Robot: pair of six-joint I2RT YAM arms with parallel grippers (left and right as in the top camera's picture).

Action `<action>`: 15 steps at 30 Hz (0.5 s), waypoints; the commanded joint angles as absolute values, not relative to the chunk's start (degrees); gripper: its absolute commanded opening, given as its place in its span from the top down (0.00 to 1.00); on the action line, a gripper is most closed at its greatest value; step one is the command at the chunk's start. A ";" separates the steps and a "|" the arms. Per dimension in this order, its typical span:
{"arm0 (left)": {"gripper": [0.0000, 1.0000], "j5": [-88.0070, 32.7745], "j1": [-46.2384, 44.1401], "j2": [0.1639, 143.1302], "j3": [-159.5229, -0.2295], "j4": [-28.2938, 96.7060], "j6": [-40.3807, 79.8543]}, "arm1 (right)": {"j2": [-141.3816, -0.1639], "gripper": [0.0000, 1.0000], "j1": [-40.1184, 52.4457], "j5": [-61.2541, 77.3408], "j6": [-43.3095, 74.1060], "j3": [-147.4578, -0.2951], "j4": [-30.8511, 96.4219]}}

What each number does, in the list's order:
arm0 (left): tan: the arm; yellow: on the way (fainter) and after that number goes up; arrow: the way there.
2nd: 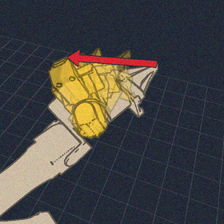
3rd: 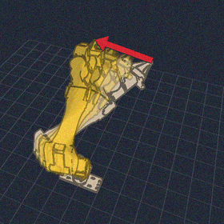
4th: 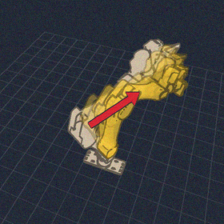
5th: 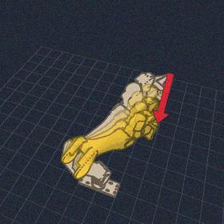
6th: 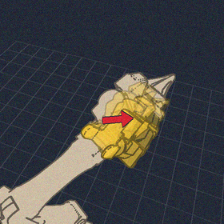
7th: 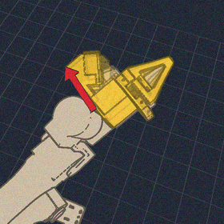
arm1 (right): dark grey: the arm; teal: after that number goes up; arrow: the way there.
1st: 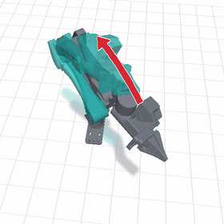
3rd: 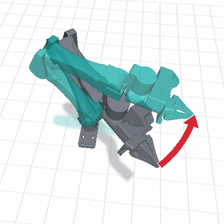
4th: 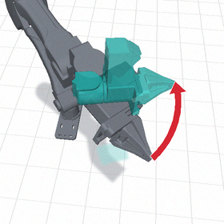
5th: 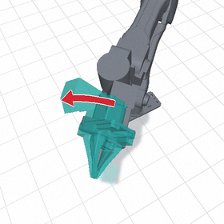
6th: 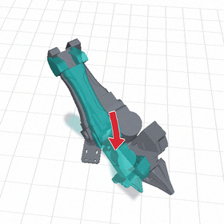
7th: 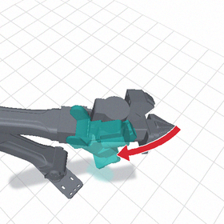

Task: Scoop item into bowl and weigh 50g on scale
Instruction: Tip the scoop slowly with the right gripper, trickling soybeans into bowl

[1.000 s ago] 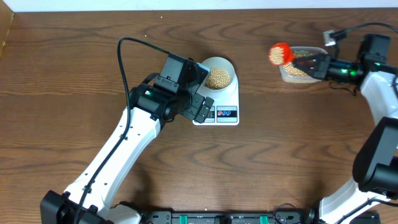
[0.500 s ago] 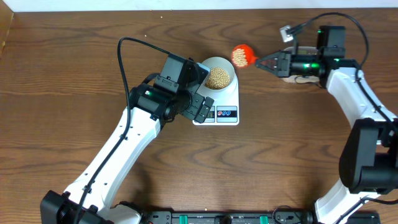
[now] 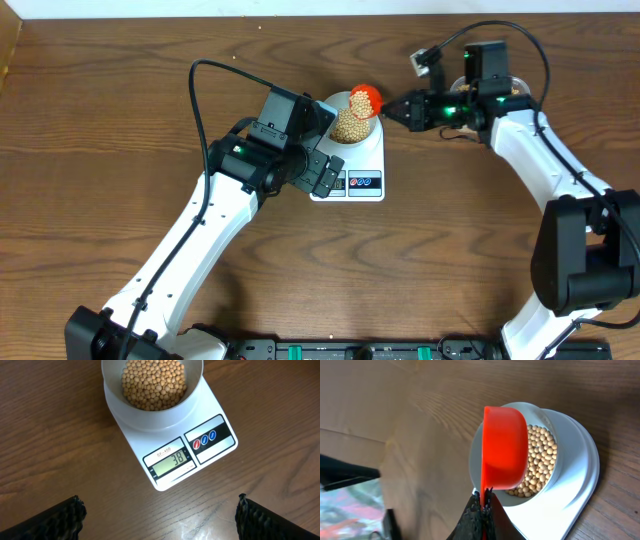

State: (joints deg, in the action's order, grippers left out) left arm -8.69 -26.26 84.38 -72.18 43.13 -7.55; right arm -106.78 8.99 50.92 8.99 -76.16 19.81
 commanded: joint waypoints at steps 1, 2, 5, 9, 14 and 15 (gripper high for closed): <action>0.02 -8.78 -26.06 84.73 -72.23 43.29 -7.90 | -102.98 0.98 10.83 44.31 8.62 -76.07 20.21; 0.02 -8.78 -26.04 84.73 -72.23 43.29 -7.90 | -102.37 0.98 11.46 43.00 7.79 -76.07 20.58; 0.02 -8.78 -26.04 84.73 -72.23 43.29 -7.90 | -101.10 0.99 13.28 38.52 6.48 -76.07 21.93; 0.02 -8.78 -26.04 84.73 -72.23 43.29 -7.90 | -99.63 0.99 16.05 31.75 5.19 -76.07 23.83; 0.02 -8.78 -26.04 84.73 -72.23 43.29 -7.90 | -99.31 0.99 17.91 28.97 4.99 -76.07 23.94; 0.02 -8.78 -26.04 84.73 -72.23 43.29 -7.90 | -99.31 0.99 18.20 28.95 3.95 -76.07 24.01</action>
